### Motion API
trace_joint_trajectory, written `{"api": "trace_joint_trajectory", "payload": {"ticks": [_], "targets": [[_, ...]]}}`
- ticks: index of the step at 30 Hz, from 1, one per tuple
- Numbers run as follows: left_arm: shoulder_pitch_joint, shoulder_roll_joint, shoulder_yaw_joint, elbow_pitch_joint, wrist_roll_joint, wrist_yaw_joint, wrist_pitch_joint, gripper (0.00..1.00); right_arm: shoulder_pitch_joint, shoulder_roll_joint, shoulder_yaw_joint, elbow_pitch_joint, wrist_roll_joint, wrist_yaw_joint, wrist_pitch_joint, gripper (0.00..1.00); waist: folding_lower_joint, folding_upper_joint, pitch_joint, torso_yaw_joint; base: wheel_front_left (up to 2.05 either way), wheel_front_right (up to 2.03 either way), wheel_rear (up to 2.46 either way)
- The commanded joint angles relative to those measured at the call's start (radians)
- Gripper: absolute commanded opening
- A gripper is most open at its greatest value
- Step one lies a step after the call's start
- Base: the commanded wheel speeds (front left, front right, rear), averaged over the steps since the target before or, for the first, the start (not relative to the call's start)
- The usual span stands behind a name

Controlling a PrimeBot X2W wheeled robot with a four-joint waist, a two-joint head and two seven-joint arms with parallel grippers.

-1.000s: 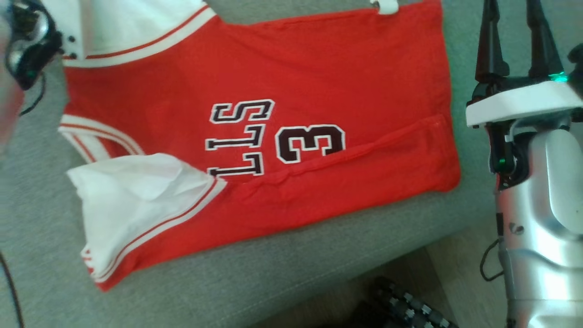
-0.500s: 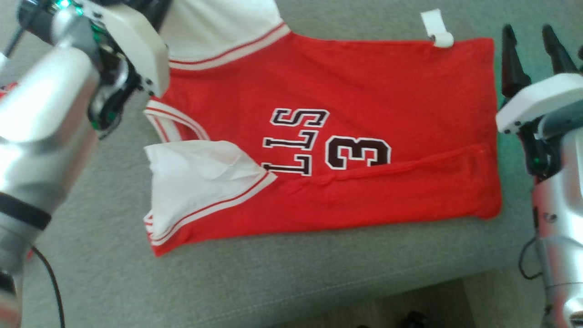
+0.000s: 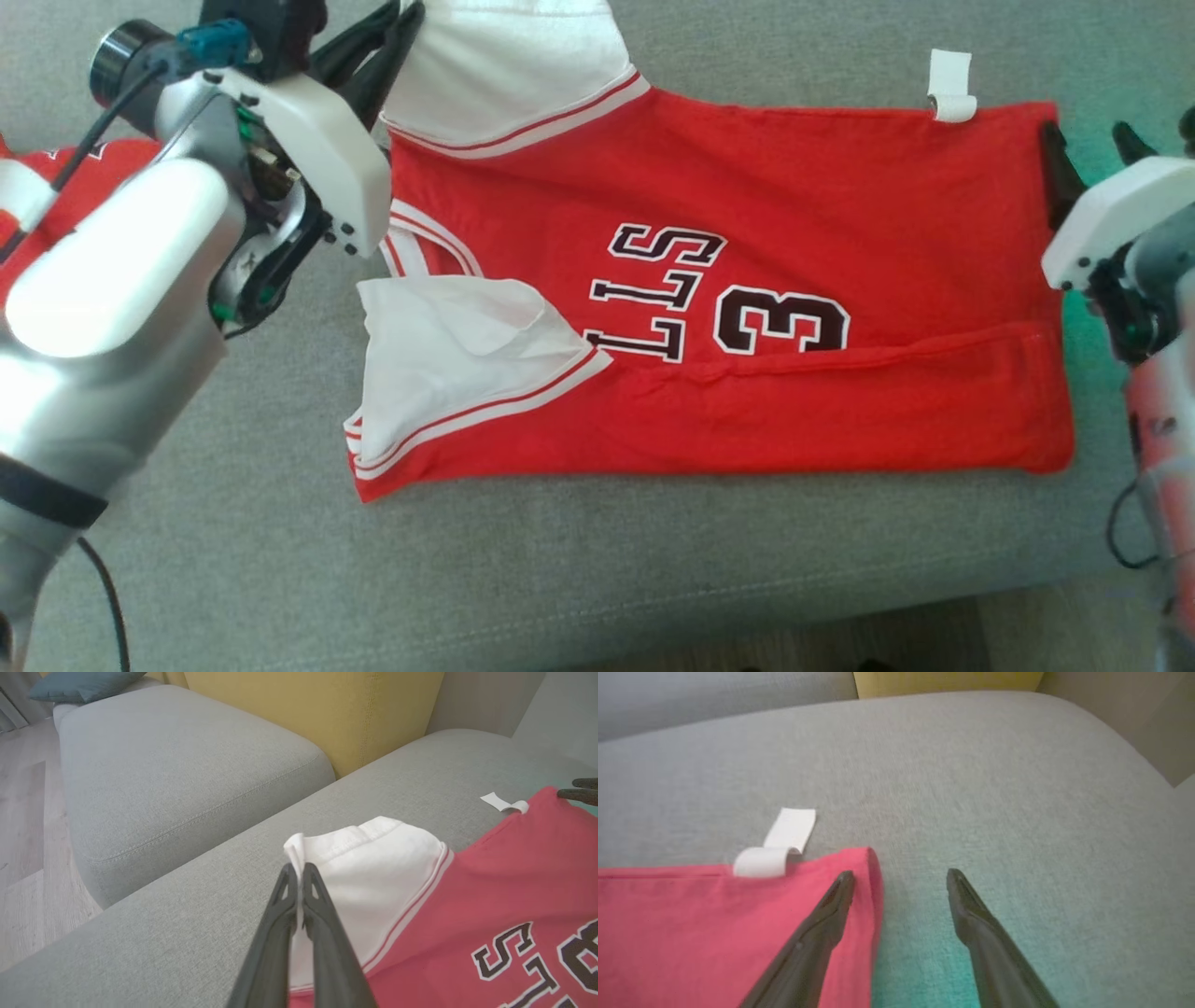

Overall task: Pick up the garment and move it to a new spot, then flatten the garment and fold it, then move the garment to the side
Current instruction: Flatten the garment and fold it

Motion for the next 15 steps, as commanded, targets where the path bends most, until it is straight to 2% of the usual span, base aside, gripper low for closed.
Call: {"api": "trace_joint_trajectory", "payload": {"ticks": [1, 15], "targets": [[-0.033, 0.045, 0.033, -0.034, -0.002, 0.010, 0.009, 0.00, -0.039, -0.033, 0.026, -0.005, -0.031, 0.003, 0.003, 1.00, 0.0000, 0.0000, 0.009, 0.003, 0.00, 0.00, 0.00], [-0.057, 0.038, 0.028, -0.037, -0.001, 0.020, 0.021, 0.00, -0.123, -0.037, 0.112, 0.117, -0.004, 0.003, -0.020, 1.00, 0.0000, 0.0000, 0.048, 0.019, 0.00, 0.00, 0.00]]}}
